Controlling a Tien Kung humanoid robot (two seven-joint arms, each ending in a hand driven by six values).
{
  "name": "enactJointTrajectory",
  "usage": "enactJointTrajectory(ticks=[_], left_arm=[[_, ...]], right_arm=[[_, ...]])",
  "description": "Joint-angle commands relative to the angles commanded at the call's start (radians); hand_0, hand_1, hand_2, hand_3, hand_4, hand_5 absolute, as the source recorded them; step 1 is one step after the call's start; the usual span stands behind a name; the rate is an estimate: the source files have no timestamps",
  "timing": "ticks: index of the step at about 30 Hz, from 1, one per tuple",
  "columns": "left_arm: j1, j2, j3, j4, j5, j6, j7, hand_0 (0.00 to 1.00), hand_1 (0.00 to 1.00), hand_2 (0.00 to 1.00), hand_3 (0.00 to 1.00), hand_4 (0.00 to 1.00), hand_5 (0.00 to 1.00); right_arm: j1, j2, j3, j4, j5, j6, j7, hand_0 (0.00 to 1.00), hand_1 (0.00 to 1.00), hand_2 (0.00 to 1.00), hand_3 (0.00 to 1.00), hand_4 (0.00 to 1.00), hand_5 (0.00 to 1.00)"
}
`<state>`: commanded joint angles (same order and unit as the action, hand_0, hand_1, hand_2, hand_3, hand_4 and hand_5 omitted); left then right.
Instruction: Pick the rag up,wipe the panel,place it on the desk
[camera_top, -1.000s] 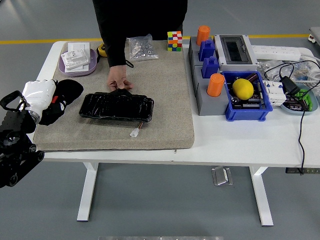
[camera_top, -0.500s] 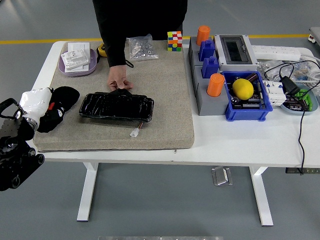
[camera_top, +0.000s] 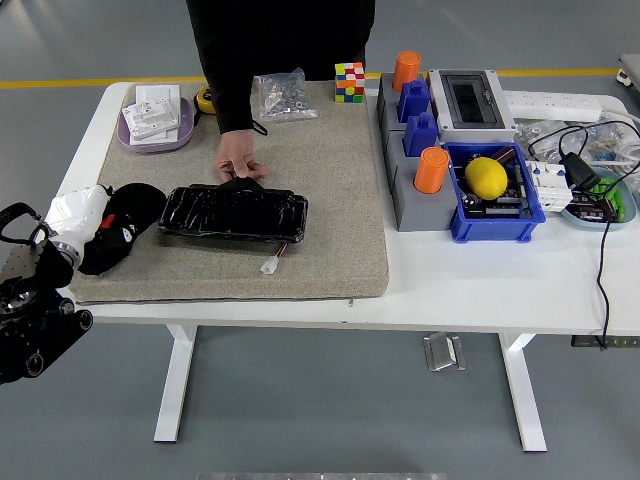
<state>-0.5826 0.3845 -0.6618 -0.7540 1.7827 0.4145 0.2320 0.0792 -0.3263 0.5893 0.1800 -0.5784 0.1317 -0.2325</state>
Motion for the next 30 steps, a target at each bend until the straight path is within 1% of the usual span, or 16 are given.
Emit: enactJointTrajectory(ticks=[3, 4, 9, 10, 13, 15, 16, 21, 22, 27, 28, 30], left_arm=[[-0.001, 0.003, -0.004, -0.001, -0.002, -0.002, -0.004, 0.426, 0.688, 0.756, 0.696, 0.828, 0.339], [-0.001, 0.004, -0.007, 0.001, -0.004, -0.003, -0.006, 0.462, 0.742, 0.791, 0.792, 0.982, 0.473], [-0.003, 0.012, -0.011, 0.009, -0.008, -0.008, -0.010, 0.462, 0.742, 0.791, 0.792, 0.982, 0.473], [-0.003, 0.014, -0.011, 0.009, -0.008, -0.008, -0.010, 0.500, 0.772, 0.811, 0.800, 0.998, 0.510], [-0.003, 0.019, -0.018, 0.007, -0.007, -0.011, -0.011, 0.500, 0.772, 0.811, 0.800, 0.998, 0.510], [-0.003, 0.025, -0.020, 0.002, -0.008, -0.017, -0.011, 0.500, 0.772, 0.811, 0.800, 0.998, 0.510], [-0.002, 0.027, -0.021, 0.000, -0.010, -0.018, -0.012, 0.515, 0.782, 0.821, 0.811, 0.998, 0.556], [0.001, 0.038, -0.032, -0.016, -0.023, -0.024, -0.016, 0.515, 0.782, 0.821, 0.811, 0.998, 0.556], [0.002, 0.040, -0.035, -0.020, -0.024, -0.024, -0.017, 0.526, 0.784, 0.819, 0.816, 0.998, 0.594], [0.011, 0.049, -0.055, -0.043, -0.032, -0.027, -0.019, 0.526, 0.784, 0.819, 0.816, 0.998, 0.594], [0.013, 0.051, -0.060, -0.048, -0.034, -0.026, -0.020, 0.527, 0.783, 0.821, 0.816, 0.998, 0.623], [0.018, 0.056, -0.073, -0.060, -0.033, -0.027, -0.019, 0.527, 0.783, 0.821, 0.816, 0.998, 0.623]], right_arm=[[0.001, -0.001, -0.001, 0.000, 0.002, 0.000, 0.000, 0.764, 0.724, 0.723, 0.592, 0.900, 0.567], [0.001, -0.001, -0.002, 0.000, 0.003, 0.000, 0.000, 0.764, 0.721, 0.722, 0.592, 0.899, 0.567], [0.000, 0.000, 0.001, 0.000, 0.001, 0.000, -0.001, 0.764, 0.721, 0.722, 0.592, 0.899, 0.567], [0.000, 0.000, 0.000, 0.000, 0.001, 0.000, -0.001, 0.764, 0.721, 0.720, 0.592, 0.899, 0.568], [0.000, -0.001, 0.005, 0.000, -0.002, 0.000, -0.002, 0.764, 0.721, 0.720, 0.592, 0.899, 0.568], [0.000, -0.001, 0.008, 0.000, -0.006, 0.000, -0.004, 0.764, 0.721, 0.720, 0.592, 0.899, 0.568], [0.000, -0.001, 0.009, 0.000, -0.007, 0.000, -0.004, 0.764, 0.721, 0.718, 0.593, 0.899, 0.568], [0.001, 0.000, 0.007, 0.000, -0.006, 0.000, -0.006, 0.764, 0.721, 0.718, 0.593, 0.899, 0.568], [0.001, 0.000, 0.006, 0.000, -0.005, 0.000, -0.006, 0.764, 0.720, 0.717, 0.592, 0.898, 0.568], [0.000, 0.001, 0.004, 0.000, -0.002, 0.000, -0.007, 0.764, 0.720, 0.717, 0.592, 0.898, 0.568], [-0.001, 0.001, 0.005, 0.000, -0.003, 0.000, -0.007, 0.764, 0.720, 0.717, 0.592, 0.898, 0.568], [-0.002, 0.001, 0.003, 0.000, -0.001, 0.000, -0.007, 0.764, 0.720, 0.717, 0.592, 0.898, 0.568]])
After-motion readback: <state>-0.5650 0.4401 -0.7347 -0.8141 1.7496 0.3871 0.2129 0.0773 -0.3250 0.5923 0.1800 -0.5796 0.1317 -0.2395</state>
